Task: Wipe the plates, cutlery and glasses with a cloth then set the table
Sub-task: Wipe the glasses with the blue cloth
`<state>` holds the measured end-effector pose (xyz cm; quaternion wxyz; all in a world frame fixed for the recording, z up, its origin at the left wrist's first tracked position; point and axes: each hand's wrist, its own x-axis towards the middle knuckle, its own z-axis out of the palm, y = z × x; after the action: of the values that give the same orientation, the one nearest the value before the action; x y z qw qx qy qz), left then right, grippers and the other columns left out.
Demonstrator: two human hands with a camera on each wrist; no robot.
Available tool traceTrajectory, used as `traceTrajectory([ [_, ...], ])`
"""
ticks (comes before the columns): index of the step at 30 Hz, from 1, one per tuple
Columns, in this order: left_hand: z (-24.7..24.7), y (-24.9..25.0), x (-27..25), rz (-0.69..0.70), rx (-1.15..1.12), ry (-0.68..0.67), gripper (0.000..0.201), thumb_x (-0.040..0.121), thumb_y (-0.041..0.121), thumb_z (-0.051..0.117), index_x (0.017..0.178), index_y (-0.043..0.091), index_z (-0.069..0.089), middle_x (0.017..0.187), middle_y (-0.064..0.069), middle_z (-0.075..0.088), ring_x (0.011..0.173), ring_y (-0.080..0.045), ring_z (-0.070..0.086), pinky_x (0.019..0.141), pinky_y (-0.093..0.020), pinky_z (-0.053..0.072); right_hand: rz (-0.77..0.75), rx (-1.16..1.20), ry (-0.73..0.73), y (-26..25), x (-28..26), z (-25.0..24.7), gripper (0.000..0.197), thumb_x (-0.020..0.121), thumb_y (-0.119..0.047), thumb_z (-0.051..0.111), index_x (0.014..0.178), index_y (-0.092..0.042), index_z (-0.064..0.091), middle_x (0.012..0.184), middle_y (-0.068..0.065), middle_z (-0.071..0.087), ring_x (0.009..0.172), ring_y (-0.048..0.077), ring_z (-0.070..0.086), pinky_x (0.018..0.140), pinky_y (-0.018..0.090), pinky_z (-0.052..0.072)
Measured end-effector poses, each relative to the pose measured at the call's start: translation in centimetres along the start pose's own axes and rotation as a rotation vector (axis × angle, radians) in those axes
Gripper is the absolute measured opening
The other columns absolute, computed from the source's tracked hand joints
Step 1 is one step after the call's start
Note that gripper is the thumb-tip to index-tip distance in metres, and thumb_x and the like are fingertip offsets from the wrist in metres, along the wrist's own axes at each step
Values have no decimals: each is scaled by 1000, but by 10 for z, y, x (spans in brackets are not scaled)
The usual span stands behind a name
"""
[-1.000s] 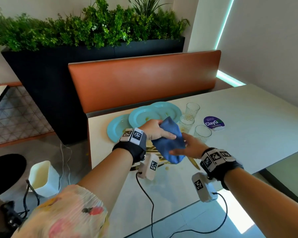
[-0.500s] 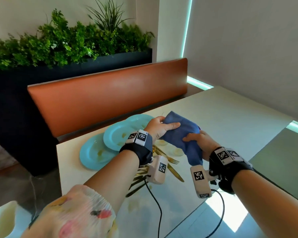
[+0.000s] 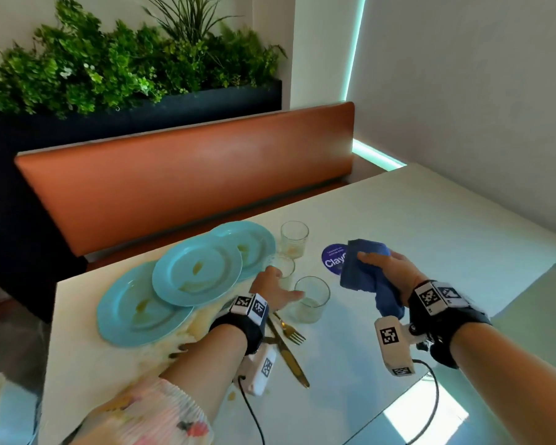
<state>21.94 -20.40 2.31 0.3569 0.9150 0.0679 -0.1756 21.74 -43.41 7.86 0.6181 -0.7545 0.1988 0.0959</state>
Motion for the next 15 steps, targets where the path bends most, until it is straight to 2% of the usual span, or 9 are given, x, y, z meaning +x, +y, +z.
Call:
traceTrajectory([
  [2, 15, -7, 6, -31, 52, -54, 99, 66, 51, 78, 143, 12, 29, 147, -8, 37, 134, -25, 39, 110, -36, 34, -15, -27, -8, 2, 12, -2, 26, 85, -25, 65, 107, -15, 59, 111, 16, 63, 106, 34, 59, 98, 51, 46],
  [4, 33, -9, 10, -50, 26, -72, 111, 60, 52, 81, 146, 13, 24, 149, -8, 34, 136, -25, 36, 112, -39, 33, -26, -53, -15, 5, 22, 1, 25, 87, -22, 63, 110, -12, 59, 109, 16, 64, 102, 32, 60, 96, 46, 47],
  [6, 52, -7, 12, -68, -59, -42, 113, 53, 53, 84, 143, 12, 30, 144, -7, 40, 132, -24, 41, 109, -39, 37, -34, -85, -20, 10, 29, 4, 26, 88, -18, 61, 112, -8, 60, 104, 15, 63, 95, 28, 58, 92, 43, 46],
  [9, 83, -7, 24, -94, -201, 78, 111, 40, 53, 86, 132, 10, 42, 134, -7, 52, 123, -22, 50, 103, -38, 44, -37, -134, -31, 17, 37, 9, 29, 87, -17, 63, 114, -5, 60, 103, 15, 63, 94, 27, 58, 91, 44, 47],
  [12, 95, -2, 25, -109, -289, 131, 105, 52, 33, 91, 138, 9, 35, 139, -6, 45, 130, -22, 43, 107, -28, 36, -27, -148, -51, 23, 43, 8, 25, 88, -16, 62, 111, -6, 61, 100, 14, 63, 94, 27, 58, 91, 42, 48],
  [15, 103, -3, 32, -114, -335, 132, 110, 60, 28, 88, 147, 13, 22, 148, -6, 36, 138, -22, 34, 110, -30, 31, -25, -142, -64, 26, 46, 3, 11, 89, -16, 60, 99, -14, 59, 93, 10, 63, 91, 26, 58, 87, 36, 47],
])
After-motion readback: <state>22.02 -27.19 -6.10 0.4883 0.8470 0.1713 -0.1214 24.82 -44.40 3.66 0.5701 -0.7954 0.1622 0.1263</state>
